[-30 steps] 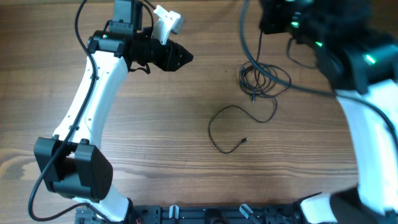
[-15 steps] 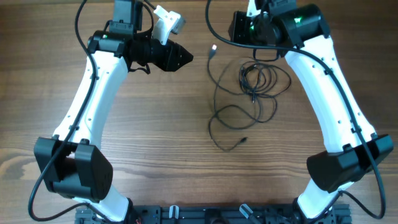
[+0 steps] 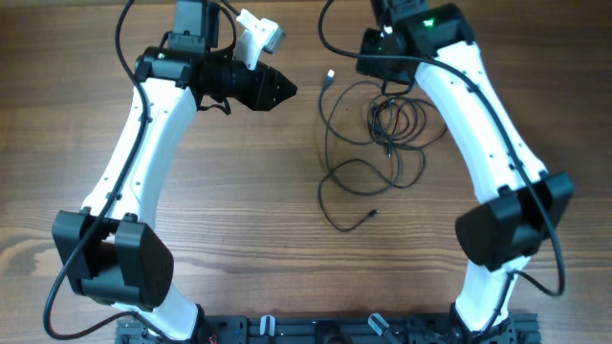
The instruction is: Untangle cables
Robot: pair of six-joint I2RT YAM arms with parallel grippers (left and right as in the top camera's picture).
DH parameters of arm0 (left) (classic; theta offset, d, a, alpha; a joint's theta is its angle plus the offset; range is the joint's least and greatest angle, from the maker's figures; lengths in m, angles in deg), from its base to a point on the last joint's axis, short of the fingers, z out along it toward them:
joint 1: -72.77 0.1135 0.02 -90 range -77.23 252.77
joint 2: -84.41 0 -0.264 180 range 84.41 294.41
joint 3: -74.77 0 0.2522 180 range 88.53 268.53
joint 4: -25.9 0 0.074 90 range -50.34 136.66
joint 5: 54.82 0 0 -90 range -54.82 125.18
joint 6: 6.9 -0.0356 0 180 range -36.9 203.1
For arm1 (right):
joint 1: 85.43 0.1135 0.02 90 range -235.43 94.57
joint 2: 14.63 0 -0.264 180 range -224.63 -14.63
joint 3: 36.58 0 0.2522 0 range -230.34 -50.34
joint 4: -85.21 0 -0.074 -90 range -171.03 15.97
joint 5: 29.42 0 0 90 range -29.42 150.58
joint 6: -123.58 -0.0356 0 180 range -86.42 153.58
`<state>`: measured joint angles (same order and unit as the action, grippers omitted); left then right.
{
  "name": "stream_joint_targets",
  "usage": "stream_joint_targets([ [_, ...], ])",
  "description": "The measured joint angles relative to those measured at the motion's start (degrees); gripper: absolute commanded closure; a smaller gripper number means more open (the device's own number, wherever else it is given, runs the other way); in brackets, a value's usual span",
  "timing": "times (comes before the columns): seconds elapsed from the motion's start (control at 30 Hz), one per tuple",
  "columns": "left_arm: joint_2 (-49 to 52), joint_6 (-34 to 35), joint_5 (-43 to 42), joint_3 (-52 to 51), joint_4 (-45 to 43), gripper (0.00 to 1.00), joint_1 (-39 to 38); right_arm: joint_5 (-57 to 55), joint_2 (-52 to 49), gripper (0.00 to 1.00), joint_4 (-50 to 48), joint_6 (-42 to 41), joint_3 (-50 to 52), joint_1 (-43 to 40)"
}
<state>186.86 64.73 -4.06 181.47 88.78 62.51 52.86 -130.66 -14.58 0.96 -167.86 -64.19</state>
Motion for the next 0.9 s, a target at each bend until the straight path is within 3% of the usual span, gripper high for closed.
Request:
stream_joint_targets([
  [0.4, 0.0, 0.0, 0.0, 0.0, 0.4, 0.53, 0.0, -1.6, -11.0, 0.59, 0.3, -5.1, 0.0, 0.0],
  [0.9, 0.0, 0.0, 1.0, 0.0, 0.4, 0.53, 0.0, -2.9, -14.5, 0.60, 1.2, -9.9, 2.0, 0.0],
])
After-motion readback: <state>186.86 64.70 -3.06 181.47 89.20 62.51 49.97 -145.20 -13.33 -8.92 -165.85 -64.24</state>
